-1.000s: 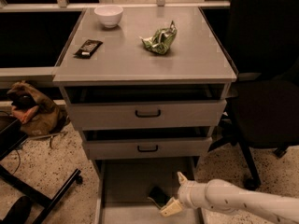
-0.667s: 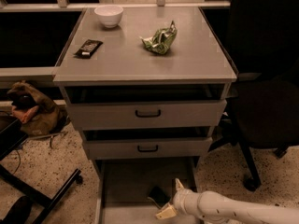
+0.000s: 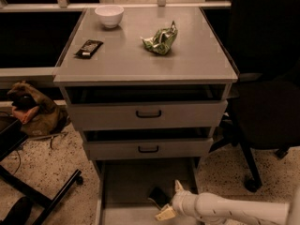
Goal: Pick sponge from bottom drawer and place on counter
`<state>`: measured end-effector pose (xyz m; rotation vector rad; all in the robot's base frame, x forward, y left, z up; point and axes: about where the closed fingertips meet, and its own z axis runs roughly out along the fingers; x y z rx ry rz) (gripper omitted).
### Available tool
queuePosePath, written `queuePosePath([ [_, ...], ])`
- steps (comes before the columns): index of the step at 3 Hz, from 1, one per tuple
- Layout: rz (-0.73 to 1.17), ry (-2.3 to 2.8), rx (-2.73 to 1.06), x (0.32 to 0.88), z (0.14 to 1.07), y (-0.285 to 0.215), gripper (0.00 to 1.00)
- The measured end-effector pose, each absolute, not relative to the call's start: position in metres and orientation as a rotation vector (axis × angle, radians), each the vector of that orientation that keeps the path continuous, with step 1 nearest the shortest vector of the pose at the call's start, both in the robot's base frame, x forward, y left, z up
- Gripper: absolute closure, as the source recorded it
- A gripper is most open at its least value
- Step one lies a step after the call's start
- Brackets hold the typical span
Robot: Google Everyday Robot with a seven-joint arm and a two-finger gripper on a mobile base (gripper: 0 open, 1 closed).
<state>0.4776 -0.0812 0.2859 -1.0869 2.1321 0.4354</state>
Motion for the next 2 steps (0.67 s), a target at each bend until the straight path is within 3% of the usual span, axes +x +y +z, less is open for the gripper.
queuePosePath([
  [2, 0.368, 2.238, -1.055, 0.48, 0.185, -0.074, 0.0],
])
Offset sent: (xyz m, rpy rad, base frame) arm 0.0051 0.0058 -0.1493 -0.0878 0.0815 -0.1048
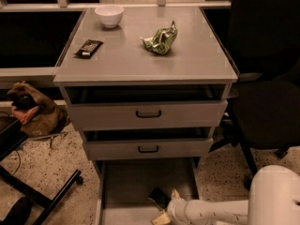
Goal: Pick sponge from bottom drawer and place on counter
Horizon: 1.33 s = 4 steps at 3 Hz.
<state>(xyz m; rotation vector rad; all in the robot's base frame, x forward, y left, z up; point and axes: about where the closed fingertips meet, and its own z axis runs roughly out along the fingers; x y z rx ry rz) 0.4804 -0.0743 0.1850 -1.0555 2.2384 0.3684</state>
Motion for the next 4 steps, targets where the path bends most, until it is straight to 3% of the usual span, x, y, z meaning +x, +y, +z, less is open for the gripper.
queuePosePath([
  [4, 0.506, 2.213, -1.082, 0.5, 0.154, -0.031, 0.0],
])
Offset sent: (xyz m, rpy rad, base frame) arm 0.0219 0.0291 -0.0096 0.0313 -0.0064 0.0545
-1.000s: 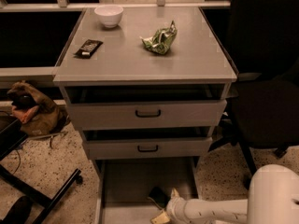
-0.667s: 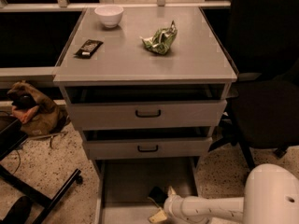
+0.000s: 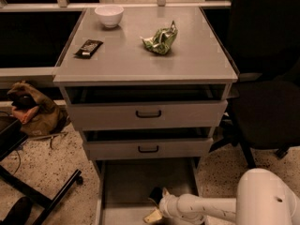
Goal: Pick sponge from bottom drawer and place on counter
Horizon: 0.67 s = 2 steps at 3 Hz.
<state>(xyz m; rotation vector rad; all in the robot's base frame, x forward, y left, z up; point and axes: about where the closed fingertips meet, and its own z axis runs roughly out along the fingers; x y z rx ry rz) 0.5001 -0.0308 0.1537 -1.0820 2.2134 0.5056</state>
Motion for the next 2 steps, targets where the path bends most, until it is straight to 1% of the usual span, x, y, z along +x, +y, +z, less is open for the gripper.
queuePosePath([
  [1, 0.52, 2.231, -1.08, 0.504, 0.142, -0.03, 0.0],
  [2, 0.466, 2.241, -1.071, 0.52, 0.143, -0.041, 0.0],
])
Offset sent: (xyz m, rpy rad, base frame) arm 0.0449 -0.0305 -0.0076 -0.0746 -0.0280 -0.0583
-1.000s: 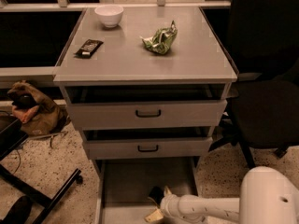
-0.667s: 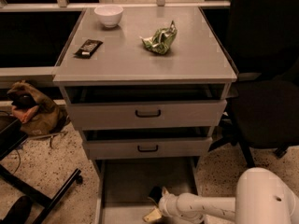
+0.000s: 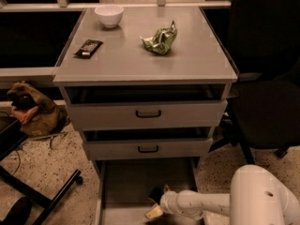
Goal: Pick sponge from bottom drawer and place on counter
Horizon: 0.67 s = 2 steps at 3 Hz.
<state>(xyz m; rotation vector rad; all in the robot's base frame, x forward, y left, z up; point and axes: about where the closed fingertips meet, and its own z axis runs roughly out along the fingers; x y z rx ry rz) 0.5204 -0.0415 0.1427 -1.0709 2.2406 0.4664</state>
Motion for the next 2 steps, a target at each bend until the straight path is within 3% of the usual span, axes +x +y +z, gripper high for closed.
queuePosePath([
  [2, 0.433, 2.272, -1.04, 0.5319, 0.1301, -0.0531, 0.0],
])
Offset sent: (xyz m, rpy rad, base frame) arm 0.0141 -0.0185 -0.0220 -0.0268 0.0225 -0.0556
